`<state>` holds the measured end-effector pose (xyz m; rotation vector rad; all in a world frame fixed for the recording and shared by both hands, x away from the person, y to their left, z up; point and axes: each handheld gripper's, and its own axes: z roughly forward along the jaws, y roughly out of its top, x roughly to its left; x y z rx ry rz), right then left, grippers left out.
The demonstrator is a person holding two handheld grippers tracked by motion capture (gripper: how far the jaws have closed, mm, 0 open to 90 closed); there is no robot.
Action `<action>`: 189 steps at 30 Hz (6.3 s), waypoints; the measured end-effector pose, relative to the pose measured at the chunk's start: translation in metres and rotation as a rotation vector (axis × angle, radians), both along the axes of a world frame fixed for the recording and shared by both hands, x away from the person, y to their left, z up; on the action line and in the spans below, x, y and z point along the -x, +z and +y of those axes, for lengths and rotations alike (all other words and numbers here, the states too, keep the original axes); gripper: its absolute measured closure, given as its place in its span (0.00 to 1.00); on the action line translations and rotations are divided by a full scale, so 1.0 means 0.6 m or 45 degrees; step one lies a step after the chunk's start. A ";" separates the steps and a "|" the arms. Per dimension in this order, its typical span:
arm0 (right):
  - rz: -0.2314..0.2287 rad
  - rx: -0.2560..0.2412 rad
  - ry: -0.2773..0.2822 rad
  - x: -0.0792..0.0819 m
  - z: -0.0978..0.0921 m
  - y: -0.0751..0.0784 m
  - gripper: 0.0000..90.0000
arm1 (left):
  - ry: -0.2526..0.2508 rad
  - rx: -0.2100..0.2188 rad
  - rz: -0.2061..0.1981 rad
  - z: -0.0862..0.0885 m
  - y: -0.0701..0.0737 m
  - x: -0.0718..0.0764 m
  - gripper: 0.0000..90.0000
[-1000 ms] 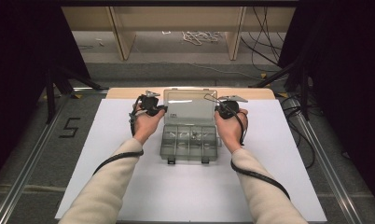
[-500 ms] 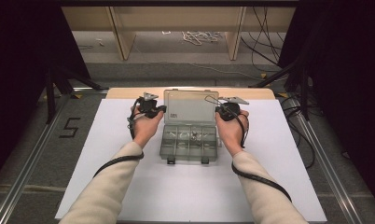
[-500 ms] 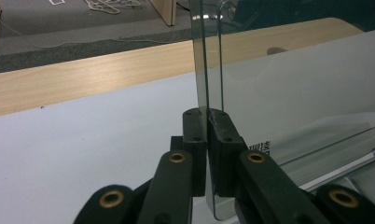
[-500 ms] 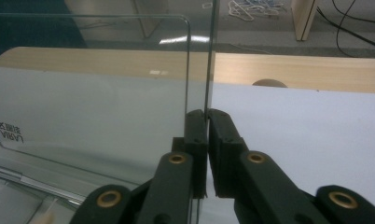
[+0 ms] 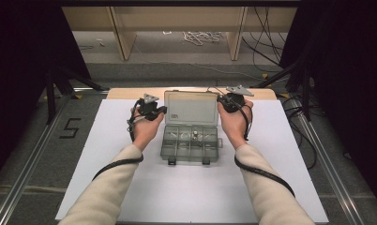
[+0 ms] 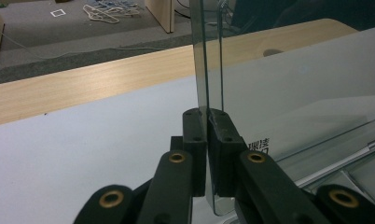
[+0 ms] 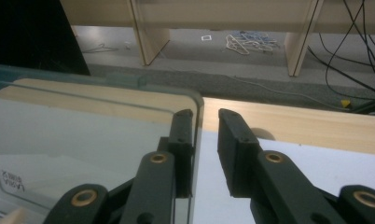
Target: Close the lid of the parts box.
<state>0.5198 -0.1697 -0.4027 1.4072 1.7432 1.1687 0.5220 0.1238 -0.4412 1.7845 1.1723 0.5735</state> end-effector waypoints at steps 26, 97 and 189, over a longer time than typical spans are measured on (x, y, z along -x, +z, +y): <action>0.020 0.002 0.006 0.002 0.011 0.012 0.97 | -0.042 -0.072 -0.190 0.001 0.072 -0.004 0.81; -0.070 0.042 0.103 0.101 -0.002 0.013 0.97 | -0.104 -0.069 -0.282 0.017 0.067 0.089 0.95; -0.078 0.140 0.230 0.212 -0.015 -0.030 0.98 | -0.220 -0.248 -0.418 0.024 0.013 0.201 0.91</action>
